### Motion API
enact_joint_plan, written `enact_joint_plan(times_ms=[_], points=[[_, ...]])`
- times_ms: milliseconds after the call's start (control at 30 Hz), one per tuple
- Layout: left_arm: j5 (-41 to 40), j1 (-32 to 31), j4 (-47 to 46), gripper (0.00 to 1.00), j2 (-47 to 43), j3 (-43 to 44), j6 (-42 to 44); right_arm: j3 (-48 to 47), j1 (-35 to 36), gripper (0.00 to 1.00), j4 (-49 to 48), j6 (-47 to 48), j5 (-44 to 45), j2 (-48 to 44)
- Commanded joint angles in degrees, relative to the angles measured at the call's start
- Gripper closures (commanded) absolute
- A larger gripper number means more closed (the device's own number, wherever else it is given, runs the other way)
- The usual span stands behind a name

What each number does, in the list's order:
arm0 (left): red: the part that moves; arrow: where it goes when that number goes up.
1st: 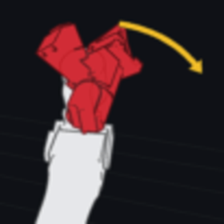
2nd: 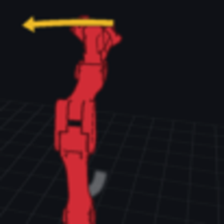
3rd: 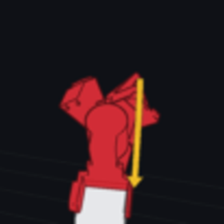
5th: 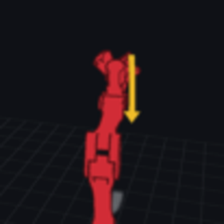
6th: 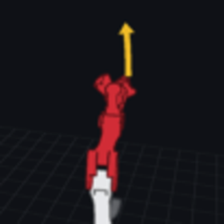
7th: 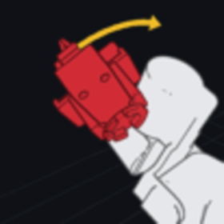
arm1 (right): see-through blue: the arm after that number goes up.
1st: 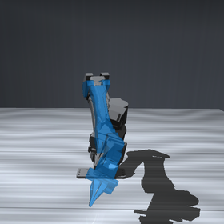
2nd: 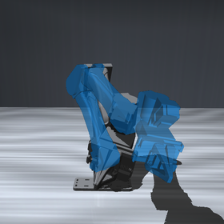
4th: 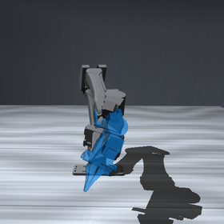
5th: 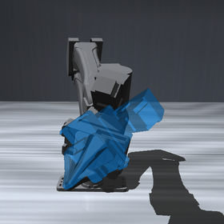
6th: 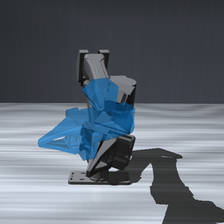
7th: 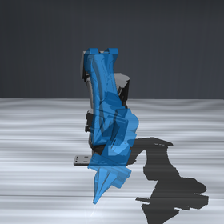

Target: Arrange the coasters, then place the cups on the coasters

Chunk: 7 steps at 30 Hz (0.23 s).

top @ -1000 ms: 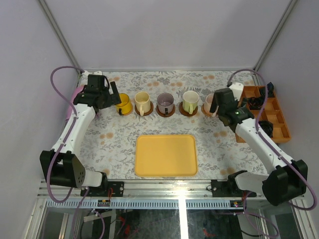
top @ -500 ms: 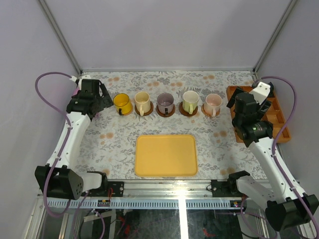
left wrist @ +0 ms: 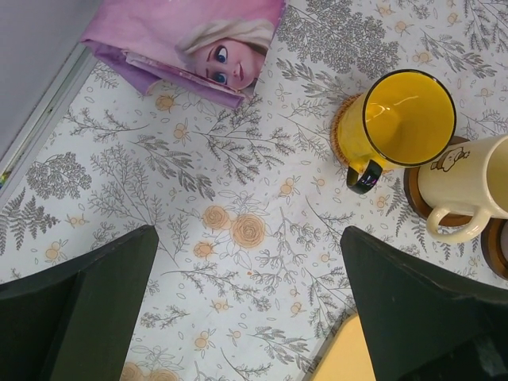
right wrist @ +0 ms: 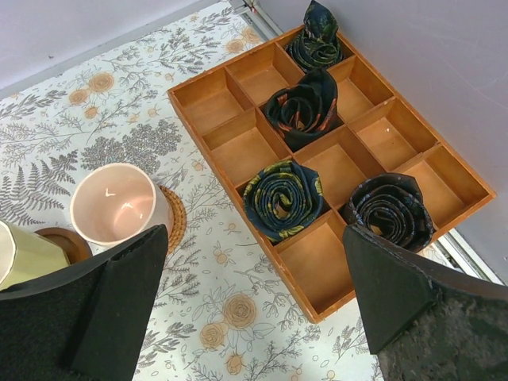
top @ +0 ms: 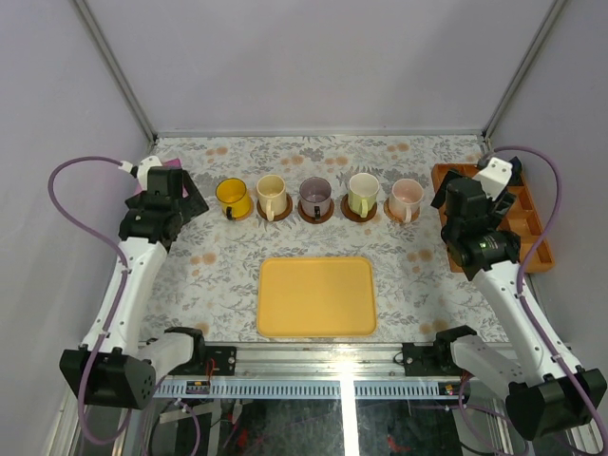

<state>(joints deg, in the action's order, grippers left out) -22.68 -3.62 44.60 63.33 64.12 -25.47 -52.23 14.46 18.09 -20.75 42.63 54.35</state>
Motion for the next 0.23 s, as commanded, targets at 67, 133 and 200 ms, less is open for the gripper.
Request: enact_joint_plan(times_ms=[67, 133, 200], points=[[-1.44, 0.40, -3.69, 0.00, -4.57, -2.59, -1.34, -0.57, -0.22, 0.01, -1.91, 0.61, 1.44, -0.28], [-1.15, 0.50, -4.14, 0.00, -5.17, -2.85, -1.44, -0.26, -0.21, 0.01, -1.97, 0.67, 1.38, -0.38], [-1.74, 0.53, -4.46, 0.00, -5.73, -3.09, -1.73, -0.12, -0.21, 0.01, -2.10, 0.88, 1.27, -0.36]])
